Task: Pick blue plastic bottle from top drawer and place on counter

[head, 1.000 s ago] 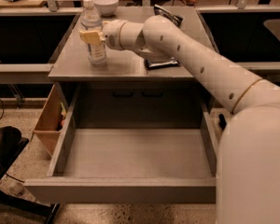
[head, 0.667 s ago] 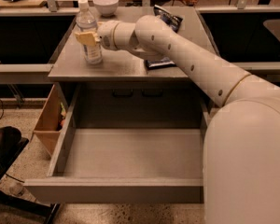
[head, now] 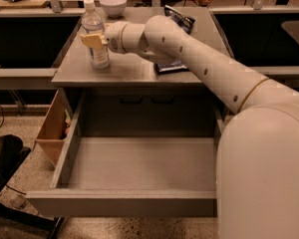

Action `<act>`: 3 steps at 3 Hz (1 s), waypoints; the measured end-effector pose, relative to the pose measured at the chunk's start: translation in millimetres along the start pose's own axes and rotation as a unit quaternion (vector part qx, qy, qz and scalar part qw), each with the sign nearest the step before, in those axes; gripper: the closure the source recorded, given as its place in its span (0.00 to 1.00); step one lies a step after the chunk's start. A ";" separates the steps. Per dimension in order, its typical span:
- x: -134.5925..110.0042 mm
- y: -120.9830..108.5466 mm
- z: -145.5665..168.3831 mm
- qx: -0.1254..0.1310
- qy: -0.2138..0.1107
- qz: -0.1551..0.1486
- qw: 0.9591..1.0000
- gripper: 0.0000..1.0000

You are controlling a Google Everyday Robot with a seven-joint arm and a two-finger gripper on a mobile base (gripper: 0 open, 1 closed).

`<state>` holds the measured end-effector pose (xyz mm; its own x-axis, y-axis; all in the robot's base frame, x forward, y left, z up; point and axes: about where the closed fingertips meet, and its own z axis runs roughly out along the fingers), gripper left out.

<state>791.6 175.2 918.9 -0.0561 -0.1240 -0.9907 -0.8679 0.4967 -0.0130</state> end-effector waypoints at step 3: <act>0.0 0.0 0.0 0.000 0.000 0.000 1.000 0.04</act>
Offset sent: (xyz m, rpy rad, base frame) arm 0.0000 0.0000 0.0000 0.0000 0.0000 0.0000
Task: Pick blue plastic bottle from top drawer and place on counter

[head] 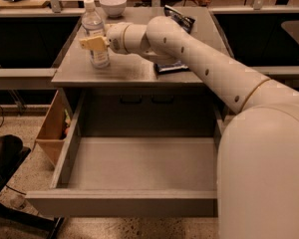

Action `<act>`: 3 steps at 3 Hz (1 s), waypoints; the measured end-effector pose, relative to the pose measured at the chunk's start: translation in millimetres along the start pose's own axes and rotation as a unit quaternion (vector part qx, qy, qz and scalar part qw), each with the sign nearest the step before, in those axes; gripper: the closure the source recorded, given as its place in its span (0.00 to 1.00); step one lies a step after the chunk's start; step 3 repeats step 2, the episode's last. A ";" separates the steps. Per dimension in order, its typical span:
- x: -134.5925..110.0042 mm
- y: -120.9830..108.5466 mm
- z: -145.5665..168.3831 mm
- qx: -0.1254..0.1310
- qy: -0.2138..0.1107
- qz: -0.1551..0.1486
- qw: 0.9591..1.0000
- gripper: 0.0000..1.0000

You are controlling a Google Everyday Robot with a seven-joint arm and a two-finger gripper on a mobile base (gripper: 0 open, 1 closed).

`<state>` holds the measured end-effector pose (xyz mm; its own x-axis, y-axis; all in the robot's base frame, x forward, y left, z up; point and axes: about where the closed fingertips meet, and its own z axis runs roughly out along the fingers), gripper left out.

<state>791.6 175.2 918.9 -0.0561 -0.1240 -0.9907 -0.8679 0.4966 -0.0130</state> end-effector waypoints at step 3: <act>0.0 0.0 0.0 0.000 0.000 0.000 1.000 0.00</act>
Offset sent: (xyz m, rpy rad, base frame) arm 0.0000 0.0000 0.0000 0.0000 0.0000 0.0000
